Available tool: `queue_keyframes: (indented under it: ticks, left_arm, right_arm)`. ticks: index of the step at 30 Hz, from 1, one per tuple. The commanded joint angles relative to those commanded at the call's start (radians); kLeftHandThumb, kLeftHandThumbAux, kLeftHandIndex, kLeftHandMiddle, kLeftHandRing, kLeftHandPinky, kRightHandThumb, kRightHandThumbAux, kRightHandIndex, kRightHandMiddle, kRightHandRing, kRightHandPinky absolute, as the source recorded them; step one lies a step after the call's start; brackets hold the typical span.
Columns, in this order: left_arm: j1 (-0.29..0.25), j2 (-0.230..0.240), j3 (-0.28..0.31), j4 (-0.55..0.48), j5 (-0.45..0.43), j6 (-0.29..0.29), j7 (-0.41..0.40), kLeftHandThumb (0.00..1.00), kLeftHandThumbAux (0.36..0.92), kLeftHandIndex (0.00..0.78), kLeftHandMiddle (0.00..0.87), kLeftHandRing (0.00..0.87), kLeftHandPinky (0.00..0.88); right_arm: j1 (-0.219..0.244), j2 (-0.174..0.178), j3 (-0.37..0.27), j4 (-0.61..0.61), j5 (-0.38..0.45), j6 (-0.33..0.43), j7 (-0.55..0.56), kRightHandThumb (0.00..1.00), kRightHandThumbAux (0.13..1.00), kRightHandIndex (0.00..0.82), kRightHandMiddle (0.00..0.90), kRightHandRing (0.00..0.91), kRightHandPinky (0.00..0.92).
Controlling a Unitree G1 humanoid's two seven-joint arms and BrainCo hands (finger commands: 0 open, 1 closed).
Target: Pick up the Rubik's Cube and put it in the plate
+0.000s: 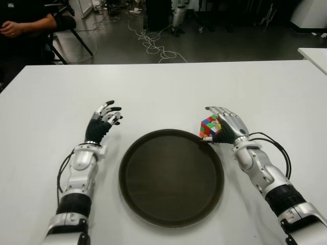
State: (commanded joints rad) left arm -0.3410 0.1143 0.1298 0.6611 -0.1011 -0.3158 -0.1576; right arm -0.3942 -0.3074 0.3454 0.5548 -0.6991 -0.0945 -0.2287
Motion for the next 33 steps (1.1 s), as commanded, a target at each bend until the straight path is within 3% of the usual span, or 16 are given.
queue_keyframes:
  ticks: [14, 33]
  left_arm:
    - [-0.003, 0.001, -0.004, 0.008, 0.011, -0.005, 0.005, 0.614, 0.628, 0.173, 0.296, 0.355, 0.394]
    - [-0.009, 0.005, -0.009, 0.044, 0.028, -0.061, 0.013, 0.63, 0.628, 0.177, 0.297, 0.337, 0.362]
  right_arm:
    - [-0.006, 0.014, -0.025, 0.022, 0.028, -0.016, -0.045, 0.0, 0.705, 0.078, 0.128, 0.195, 0.274]
    - [-0.005, 0.022, -0.106, -0.01, 0.133, -0.028, -0.044, 0.0, 0.737, 0.093, 0.15, 0.214, 0.285]
